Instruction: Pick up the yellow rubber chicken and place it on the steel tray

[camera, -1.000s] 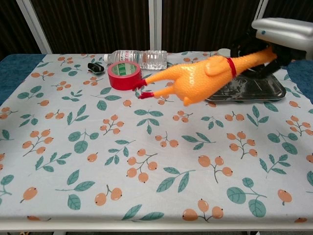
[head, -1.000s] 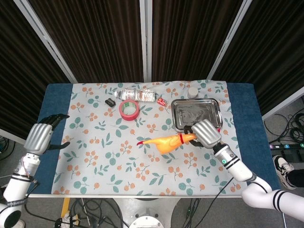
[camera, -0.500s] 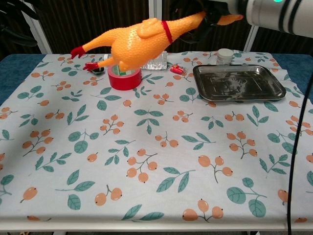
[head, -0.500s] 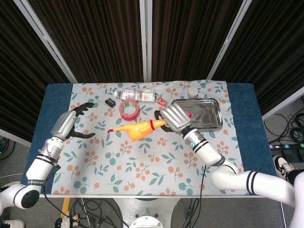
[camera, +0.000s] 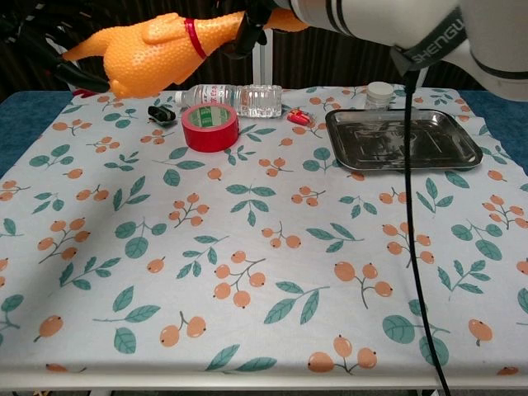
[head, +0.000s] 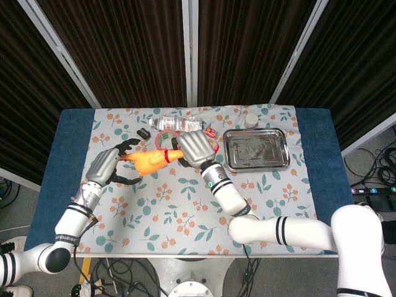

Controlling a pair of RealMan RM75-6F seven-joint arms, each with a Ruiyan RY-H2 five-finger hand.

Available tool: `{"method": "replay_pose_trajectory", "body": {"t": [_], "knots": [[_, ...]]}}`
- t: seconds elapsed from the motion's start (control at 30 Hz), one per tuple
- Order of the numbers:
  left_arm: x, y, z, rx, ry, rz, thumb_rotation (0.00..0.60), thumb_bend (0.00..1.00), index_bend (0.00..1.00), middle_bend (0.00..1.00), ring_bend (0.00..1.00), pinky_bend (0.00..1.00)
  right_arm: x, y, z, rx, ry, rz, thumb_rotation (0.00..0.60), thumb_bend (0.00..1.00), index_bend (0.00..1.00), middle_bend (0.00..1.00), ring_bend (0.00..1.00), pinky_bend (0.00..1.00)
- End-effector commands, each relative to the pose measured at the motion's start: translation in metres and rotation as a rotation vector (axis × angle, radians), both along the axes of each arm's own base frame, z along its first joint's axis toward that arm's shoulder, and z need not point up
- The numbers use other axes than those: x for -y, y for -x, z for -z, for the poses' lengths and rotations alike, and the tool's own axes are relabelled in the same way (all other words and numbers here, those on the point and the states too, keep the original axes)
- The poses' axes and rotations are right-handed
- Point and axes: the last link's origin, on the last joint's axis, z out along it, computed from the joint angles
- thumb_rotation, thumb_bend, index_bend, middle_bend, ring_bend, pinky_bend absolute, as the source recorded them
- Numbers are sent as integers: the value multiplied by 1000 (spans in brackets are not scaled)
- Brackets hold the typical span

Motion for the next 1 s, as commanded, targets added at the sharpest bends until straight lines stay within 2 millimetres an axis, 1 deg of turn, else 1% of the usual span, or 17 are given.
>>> {"method": "replay_pose_trajectory", "body": {"t": [0.03, 0.17, 0.27, 0.37, 0.57, 0.77, 0.87, 1.0], "knots": [[0, -9, 6, 19, 0, -7, 600, 0, 206, 270, 248, 304, -2, -10, 6, -18, 10, 7, 600, 682, 942, 749, 681, 887], [1, -14, 9, 63, 1, -38, 592, 0, 206, 268, 248, 304, -2, -13, 11, -47, 28, 17, 600, 681, 942, 749, 681, 888], [0, -17, 12, 83, 13, -57, 542, 0, 206, 268, 248, 304, -3, -15, 15, -53, 40, 28, 600, 682, 942, 749, 681, 889], [-2, -18, 17, 97, 30, -82, 527, 0, 205, 268, 248, 304, -5, -18, 17, -39, 38, 43, 600, 682, 942, 749, 681, 891], [-8, -17, 24, 80, 40, -130, 530, 0, 207, 268, 248, 305, -7, -20, 19, -26, 39, 51, 600, 682, 942, 749, 681, 892], [-12, -14, 27, 66, 27, -166, 572, 0, 252, 290, 249, 319, -8, -20, 20, -9, 17, 64, 600, 682, 942, 749, 683, 893], [-15, -11, 28, 53, 0, -174, 598, 0, 313, 344, 304, 363, -8, -20, 21, -2, 8, 67, 600, 682, 942, 749, 684, 895], [-18, -9, 29, 84, -51, -190, 599, 0, 472, 515, 473, 514, -9, -18, 21, 0, -2, 67, 600, 681, 942, 749, 684, 896]]}}
